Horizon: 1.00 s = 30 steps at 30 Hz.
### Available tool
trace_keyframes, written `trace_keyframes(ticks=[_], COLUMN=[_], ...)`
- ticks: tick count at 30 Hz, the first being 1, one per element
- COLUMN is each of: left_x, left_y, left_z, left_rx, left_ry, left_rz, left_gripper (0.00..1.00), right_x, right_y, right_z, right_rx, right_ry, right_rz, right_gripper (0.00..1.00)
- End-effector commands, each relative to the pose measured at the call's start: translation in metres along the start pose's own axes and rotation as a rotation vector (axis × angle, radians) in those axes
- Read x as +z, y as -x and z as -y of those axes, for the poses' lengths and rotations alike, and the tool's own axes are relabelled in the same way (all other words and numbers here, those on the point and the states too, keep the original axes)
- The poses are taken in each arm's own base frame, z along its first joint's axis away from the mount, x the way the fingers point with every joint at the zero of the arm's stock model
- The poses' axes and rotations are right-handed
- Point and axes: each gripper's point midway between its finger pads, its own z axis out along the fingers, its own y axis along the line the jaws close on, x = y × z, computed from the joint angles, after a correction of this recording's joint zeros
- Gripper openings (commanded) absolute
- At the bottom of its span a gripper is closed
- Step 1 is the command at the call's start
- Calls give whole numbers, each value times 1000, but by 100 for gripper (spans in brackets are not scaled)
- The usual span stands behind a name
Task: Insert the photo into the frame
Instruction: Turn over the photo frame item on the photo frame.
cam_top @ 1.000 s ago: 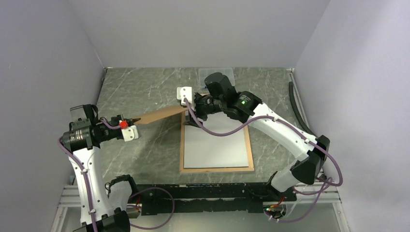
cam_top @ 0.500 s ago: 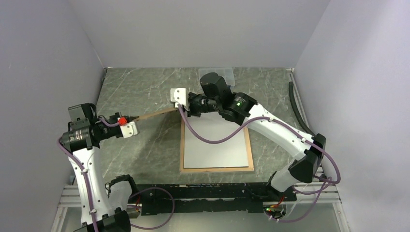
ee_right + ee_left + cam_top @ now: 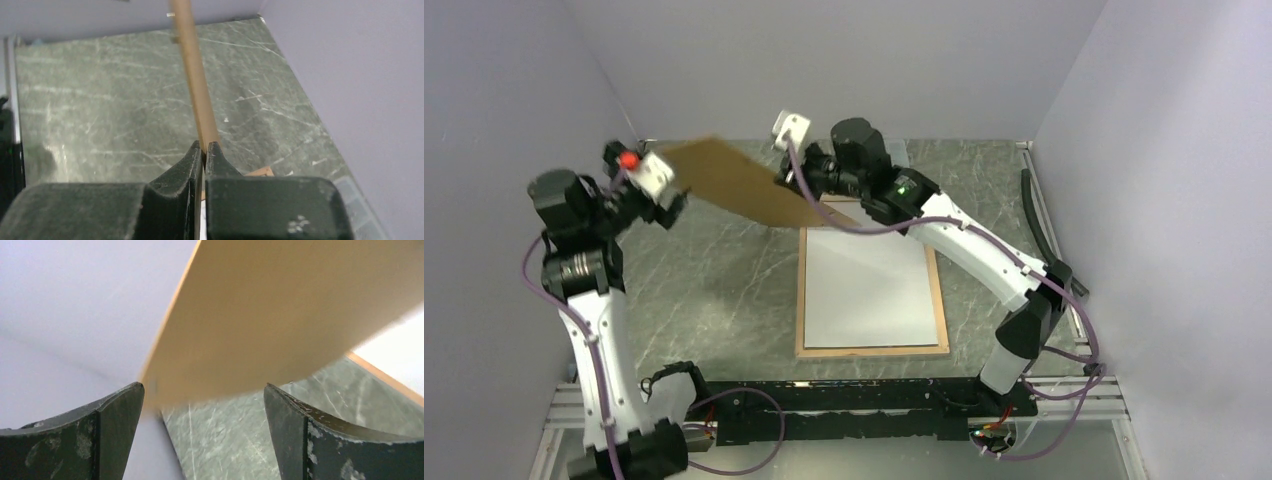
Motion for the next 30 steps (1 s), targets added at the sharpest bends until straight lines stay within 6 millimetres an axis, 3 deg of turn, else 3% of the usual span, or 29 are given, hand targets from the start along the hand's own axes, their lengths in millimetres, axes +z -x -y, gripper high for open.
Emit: trace_keyframes(ticks=[1, 6, 11, 17, 21, 25, 28, 30], left_x=[0, -4, -3, 16, 29, 43, 57, 64], left_y=[-1, -3, 2, -32, -61, -83, -89, -92], left_z=[-57, -71, -68, -44, -17, 7, 28, 42], left_rx=[-310, -383, -471, -609, -707, -745, -737, -729], left_ry=[222, 310, 296, 153, 55, -10, -69, -109], left_rz=[-118, -133, -133, -244, -298, -357, -386, -404], left_gripper=[95, 95, 95, 95, 95, 95, 95, 95], right_x=[-34, -50, -84, -129, -167, -203, -226, -239], right_y=[55, 52, 48, 40, 13, -39, -72, -87], right_z=[75, 95, 118, 133, 148, 159, 157, 156], right_rx=[303, 453, 661, 847, 1013, 1218, 1365, 1375], right_ry=[-238, -270, -269, -227, -220, -212, -169, -182], right_rz=[155, 176, 251, 310, 328, 310, 326, 346], right_gripper=[0, 0, 0, 0, 0, 0, 0, 0])
